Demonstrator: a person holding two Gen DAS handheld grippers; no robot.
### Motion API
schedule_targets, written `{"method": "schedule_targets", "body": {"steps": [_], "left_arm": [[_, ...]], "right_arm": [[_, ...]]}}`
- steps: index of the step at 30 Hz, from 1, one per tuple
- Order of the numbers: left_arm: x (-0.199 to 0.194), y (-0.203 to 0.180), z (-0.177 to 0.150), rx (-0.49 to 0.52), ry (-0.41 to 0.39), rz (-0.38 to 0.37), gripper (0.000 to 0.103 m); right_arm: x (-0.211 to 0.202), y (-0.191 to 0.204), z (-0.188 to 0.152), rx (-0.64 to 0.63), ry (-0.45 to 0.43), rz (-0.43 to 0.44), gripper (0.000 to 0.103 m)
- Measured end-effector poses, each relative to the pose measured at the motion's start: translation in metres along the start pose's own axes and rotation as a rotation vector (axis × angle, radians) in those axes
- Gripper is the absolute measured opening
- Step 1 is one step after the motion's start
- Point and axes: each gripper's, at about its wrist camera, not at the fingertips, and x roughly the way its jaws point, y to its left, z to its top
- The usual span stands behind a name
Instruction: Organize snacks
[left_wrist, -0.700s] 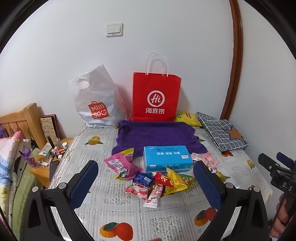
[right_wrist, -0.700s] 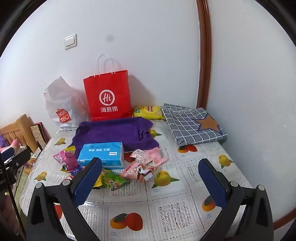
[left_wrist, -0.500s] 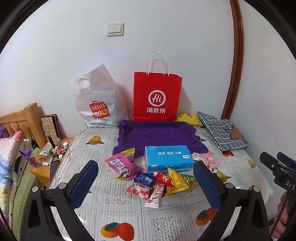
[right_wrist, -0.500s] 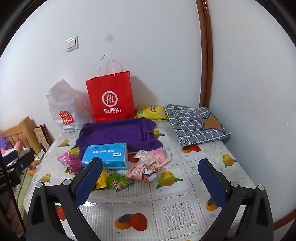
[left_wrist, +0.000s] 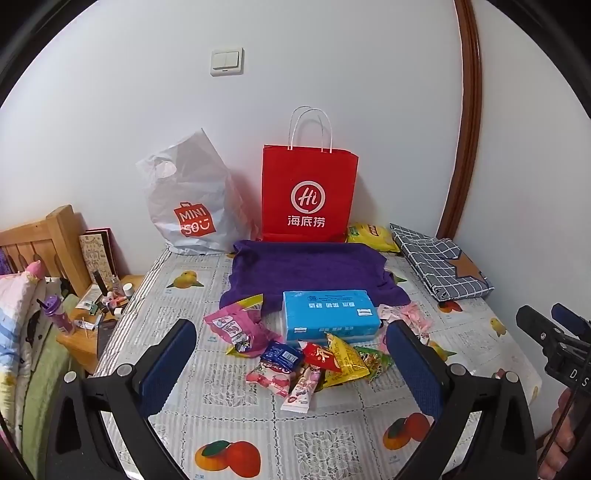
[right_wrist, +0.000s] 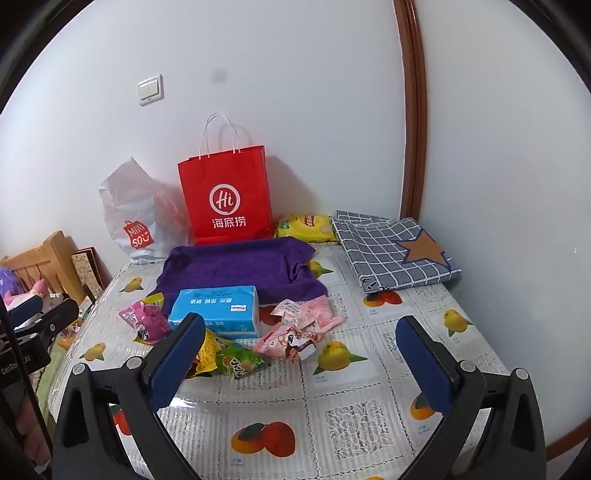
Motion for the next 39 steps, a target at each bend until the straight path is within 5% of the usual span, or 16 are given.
{"method": "schedule_targets", "body": {"steps": [39], "left_arm": [[-0.0020,-0.0019,-0.0028,-0.004,-0.014,-0.020,0.103]], "right_arm": [[-0.0052,0.0053,-0.0033,-0.011,-0.020,0.019,0.102]]}}
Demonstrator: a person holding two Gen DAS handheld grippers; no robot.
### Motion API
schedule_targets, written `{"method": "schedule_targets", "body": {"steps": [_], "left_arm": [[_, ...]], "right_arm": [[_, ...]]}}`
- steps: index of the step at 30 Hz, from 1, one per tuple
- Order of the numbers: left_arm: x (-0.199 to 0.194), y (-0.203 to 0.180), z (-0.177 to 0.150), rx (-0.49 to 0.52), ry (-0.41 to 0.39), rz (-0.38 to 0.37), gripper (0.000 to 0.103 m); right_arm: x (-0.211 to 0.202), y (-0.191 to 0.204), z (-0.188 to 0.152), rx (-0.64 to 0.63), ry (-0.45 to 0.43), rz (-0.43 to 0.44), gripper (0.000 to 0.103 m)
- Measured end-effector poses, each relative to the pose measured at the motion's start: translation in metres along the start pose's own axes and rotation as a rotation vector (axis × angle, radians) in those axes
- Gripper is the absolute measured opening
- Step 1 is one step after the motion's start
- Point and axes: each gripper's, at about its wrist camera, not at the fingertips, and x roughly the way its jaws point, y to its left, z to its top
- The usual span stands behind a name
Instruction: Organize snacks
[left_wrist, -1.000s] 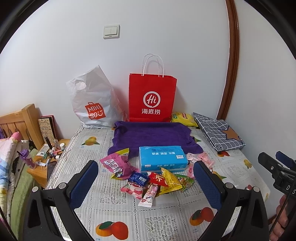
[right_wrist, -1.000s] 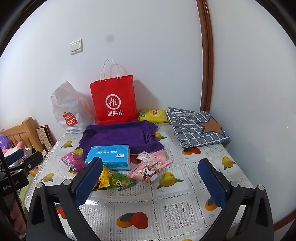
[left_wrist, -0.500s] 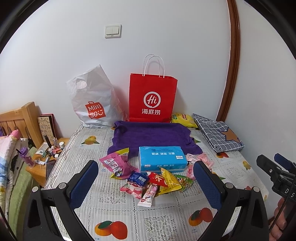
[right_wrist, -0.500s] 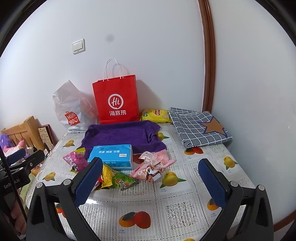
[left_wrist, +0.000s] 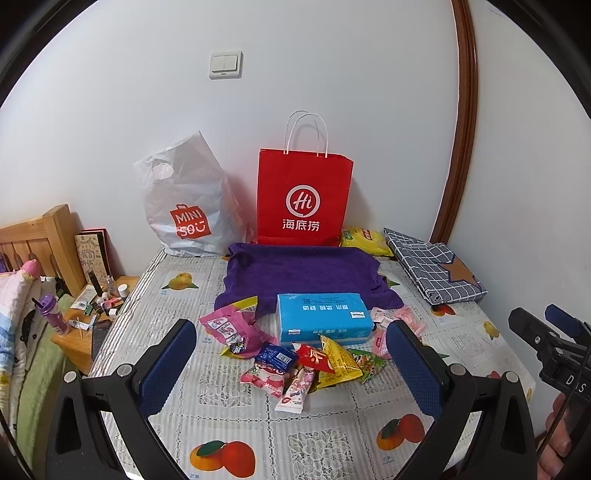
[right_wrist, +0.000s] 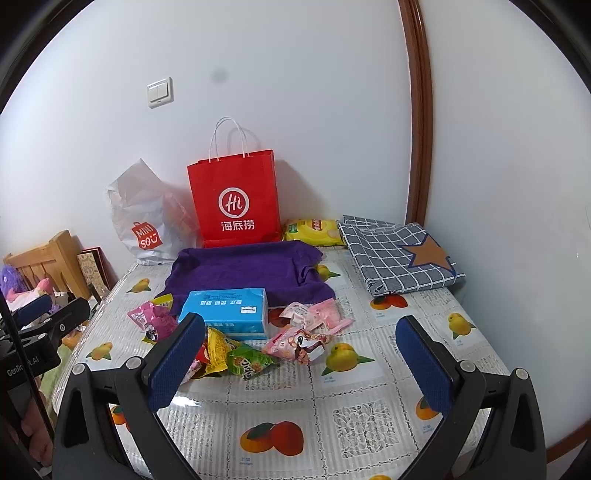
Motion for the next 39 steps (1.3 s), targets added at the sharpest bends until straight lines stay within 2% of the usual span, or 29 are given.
{"method": "schedule_targets", "body": {"steps": [31,39], "left_arm": [[-0.0067,-0.0037,0.0006,0.006,-0.016,-0.002,0.103],[-0.0055,-0.0034,0.0008,0.001,-0.016,-0.002,0.103]], "right_arm": [[-0.0048,-0.0003,0.0034,-0.004,-0.014,-0.004,0.102],[-0.0024,-0.0015,0.0042,0.006,-0.006,0.017,0.102]]}}
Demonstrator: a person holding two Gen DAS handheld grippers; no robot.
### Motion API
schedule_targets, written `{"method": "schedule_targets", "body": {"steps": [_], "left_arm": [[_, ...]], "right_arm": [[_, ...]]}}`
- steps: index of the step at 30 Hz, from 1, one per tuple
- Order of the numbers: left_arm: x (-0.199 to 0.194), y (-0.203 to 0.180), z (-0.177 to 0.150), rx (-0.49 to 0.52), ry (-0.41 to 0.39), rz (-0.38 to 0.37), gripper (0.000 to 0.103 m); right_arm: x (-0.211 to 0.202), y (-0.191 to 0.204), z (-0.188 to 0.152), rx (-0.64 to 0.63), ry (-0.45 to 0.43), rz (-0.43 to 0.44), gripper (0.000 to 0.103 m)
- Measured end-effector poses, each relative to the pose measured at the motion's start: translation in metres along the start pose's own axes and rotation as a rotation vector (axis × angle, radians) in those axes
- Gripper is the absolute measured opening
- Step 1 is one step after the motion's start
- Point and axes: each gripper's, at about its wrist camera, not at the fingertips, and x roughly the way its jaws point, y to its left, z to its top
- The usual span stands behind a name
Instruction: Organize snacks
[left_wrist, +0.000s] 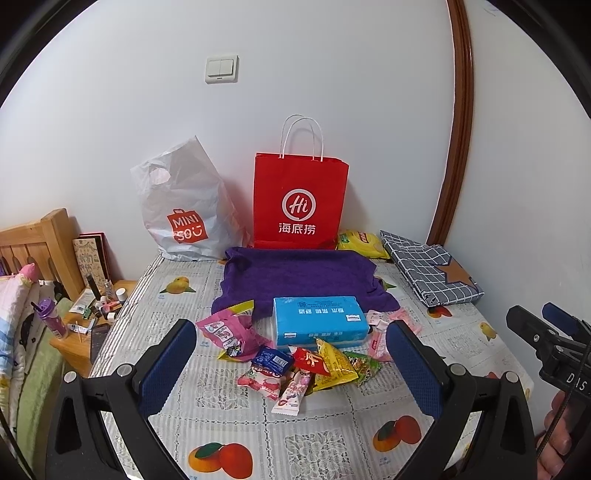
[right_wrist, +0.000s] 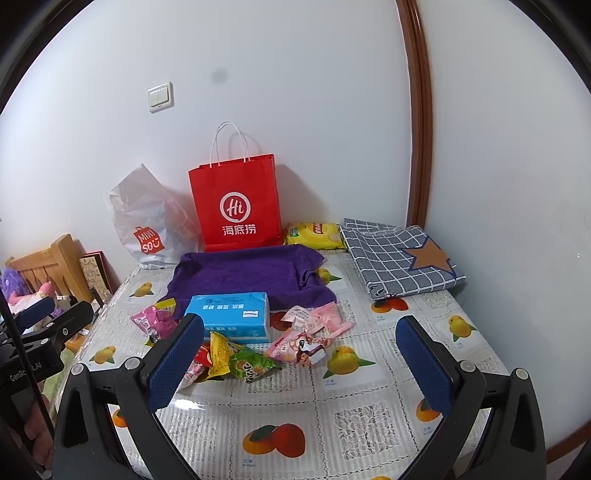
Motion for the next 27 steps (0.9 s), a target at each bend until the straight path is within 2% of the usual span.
{"method": "schedule_targets", "body": {"steps": [4,10,14,20,27], "left_arm": [[0.007,0.004,-0.003,-0.020,0.006,0.018,0.103],[0.038,0.012,-0.012,-0.030,0.070,0.038,0.103],[0.070,0.021,-0.018,-0.017,0.134,0.064,0.103],[0.107,0.031,-0.023,-0.015,0.195,0.066,0.103],[0.152,0.055,-0.030,-0.060,0.277,0.099,0.103]], "right_arm": [[0.004,-0.001,-0.002,-0.002,-0.004,-0.006,0.102],[0.032,-0.009,-0.009,0.003,0.037,-0.048,0.103],[0.060,-0.019,-0.018,0.030,0.076,-0.032,0.103],[0.105,-0.025,-0.025,-0.004,0.131,-0.032,0.103],[0.155,-0.038,-0.033,0.015,0.165,0.002,0.102]]}}
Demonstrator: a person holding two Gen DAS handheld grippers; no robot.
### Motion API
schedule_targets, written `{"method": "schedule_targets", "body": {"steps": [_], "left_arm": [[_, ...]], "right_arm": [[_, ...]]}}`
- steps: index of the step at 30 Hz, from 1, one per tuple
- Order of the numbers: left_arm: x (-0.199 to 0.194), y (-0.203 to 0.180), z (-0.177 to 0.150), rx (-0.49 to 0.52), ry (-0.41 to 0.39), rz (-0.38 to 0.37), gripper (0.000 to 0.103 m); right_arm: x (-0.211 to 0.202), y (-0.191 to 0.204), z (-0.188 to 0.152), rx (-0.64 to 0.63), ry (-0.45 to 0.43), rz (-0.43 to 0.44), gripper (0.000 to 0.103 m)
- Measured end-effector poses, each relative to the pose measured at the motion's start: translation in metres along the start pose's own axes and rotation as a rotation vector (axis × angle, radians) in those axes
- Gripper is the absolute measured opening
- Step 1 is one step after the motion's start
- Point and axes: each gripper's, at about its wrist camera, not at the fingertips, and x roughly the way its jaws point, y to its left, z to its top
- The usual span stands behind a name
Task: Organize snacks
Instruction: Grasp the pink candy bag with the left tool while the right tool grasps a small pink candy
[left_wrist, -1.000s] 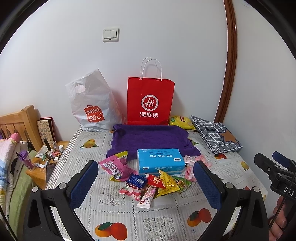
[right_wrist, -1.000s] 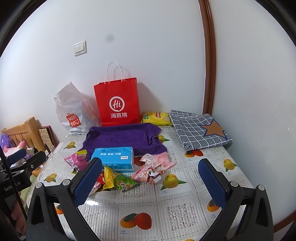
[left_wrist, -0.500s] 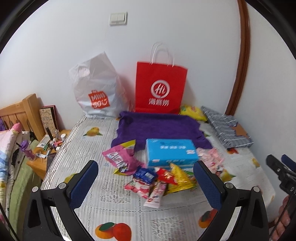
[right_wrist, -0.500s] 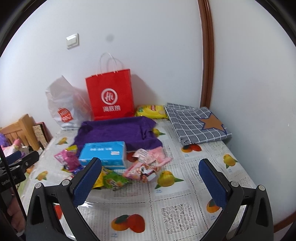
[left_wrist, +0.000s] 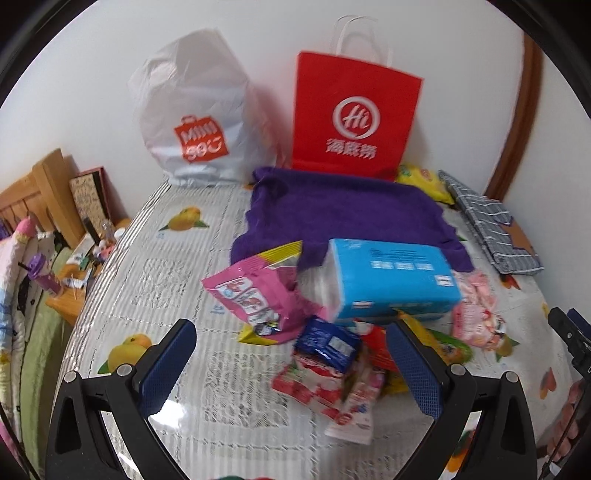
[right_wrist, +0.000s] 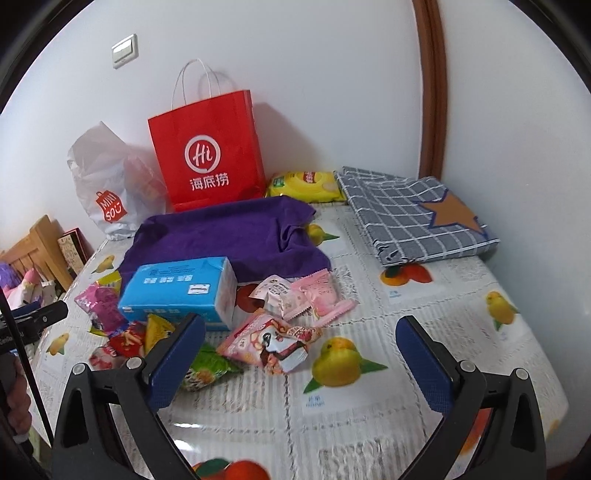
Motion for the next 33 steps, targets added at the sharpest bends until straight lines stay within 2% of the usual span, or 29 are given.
{"method": "schedule_targets", "body": {"steps": [4,5,6,7,10,12,14,19,21,26,29,33], "left_arm": [[0.020,0.009,0.004,-0.028,0.019,0.054,0.102],[0.023,0.009,0.006,-0.027,0.023,0.059,0.102],[0.028,0.010,0.009,-0.022,0.031,0.065,0.102],[0.033,0.010,0.011,-0.020,0.040,0.065,0.102],[0.047,0.009,0.019,-0.009,0.066,0.054,0.102],[0.055,0.011,0.024,-0.014,0.078,0.061,0.102],[0.060,0.015,0.028,-0.026,0.070,0.056,0.102],[0.065,0.019,0.033,-0.042,0.057,0.060,0.102],[0.066,0.021,0.035,-0.057,0.050,0.048,0.102],[0.071,0.025,0.040,-0.084,0.053,-0.005,0.102],[0.075,0.025,0.045,-0.084,0.050,-0.009,0.102],[0.085,0.023,0.049,-0.073,0.073,0.004,0.102]], "right_arm": [[0.037,-0.007,0.008,-0.021,0.082,-0.067,0.096],[0.048,-0.012,0.010,-0.010,0.091,-0.067,0.088],[0.055,-0.015,0.013,-0.003,0.098,-0.056,0.080],[0.061,-0.018,0.014,0.003,0.105,-0.043,0.078],[0.086,-0.025,0.019,0.006,0.142,-0.010,0.077],[0.103,-0.027,0.020,-0.015,0.165,0.004,0.071],[0.119,-0.028,0.021,-0.027,0.189,0.018,0.067],[0.152,-0.030,0.022,-0.037,0.242,0.057,0.063],[0.162,-0.029,0.020,-0.049,0.266,0.056,0.056],[0.174,-0.032,0.018,-0.049,0.279,0.057,0.055],[0.176,-0.029,0.019,-0.064,0.276,0.051,0.040],[0.173,-0.026,0.019,-0.077,0.267,0.042,0.036]]}}
